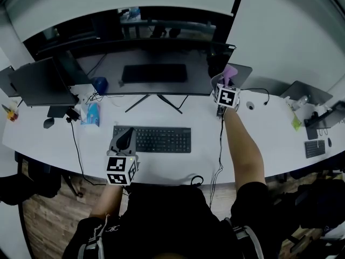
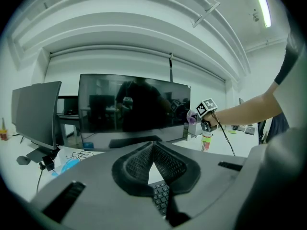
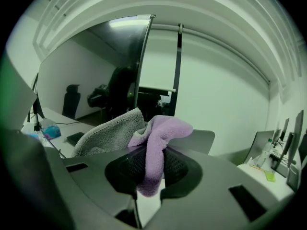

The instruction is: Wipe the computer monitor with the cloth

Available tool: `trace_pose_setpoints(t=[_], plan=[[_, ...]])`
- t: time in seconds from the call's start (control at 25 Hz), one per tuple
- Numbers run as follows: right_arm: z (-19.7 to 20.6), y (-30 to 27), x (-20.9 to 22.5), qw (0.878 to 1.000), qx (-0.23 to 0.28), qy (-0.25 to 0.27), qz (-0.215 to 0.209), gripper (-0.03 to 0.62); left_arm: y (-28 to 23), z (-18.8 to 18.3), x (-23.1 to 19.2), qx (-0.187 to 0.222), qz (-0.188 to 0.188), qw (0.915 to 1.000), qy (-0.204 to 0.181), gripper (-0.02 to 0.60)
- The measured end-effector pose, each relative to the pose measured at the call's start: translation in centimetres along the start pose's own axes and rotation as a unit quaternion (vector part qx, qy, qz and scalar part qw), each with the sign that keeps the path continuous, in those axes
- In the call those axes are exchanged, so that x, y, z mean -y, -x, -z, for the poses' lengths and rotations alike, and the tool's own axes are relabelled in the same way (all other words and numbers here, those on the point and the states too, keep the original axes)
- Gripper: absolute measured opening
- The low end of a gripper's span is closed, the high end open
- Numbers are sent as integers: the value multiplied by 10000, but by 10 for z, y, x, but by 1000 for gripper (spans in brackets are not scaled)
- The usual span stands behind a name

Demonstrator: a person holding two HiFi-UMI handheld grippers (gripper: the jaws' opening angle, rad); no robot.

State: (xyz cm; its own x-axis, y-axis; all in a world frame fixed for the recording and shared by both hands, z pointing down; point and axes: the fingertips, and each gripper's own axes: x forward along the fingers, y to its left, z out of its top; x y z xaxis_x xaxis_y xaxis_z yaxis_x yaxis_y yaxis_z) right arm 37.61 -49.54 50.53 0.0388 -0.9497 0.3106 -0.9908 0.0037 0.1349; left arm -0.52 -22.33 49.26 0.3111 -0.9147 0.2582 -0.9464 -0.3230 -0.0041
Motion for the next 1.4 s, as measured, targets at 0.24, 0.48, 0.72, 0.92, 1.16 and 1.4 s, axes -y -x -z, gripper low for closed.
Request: trace_pose_setpoints(t=[0.24,0.48,0.72,0.92,1.16,1.4], plan=[[15,-5,-9,9997,-127,125,167,78,1,6,-10,-71,-62,9999,50,14],[28,-6,-11,9965,-253,639,483,78,2,9,-15,-101,-79,9999,82,14],[40,-11,-14,9852,-399,1348,978,77,3,16,-25,-176,-146,9996,157,14],[46,-15,-17,9719,-521,1898,1293,75,1,22,-33,-240,-174,9993,216,14],[67,-22,-24,9643,-810,2125,1360,75,-4,24,-42,-295,-164,9992,227,14],[79,-25,-26,9527,-906,2423,1592,75,-6,29,-46,-381,-151,9989,235,14]])
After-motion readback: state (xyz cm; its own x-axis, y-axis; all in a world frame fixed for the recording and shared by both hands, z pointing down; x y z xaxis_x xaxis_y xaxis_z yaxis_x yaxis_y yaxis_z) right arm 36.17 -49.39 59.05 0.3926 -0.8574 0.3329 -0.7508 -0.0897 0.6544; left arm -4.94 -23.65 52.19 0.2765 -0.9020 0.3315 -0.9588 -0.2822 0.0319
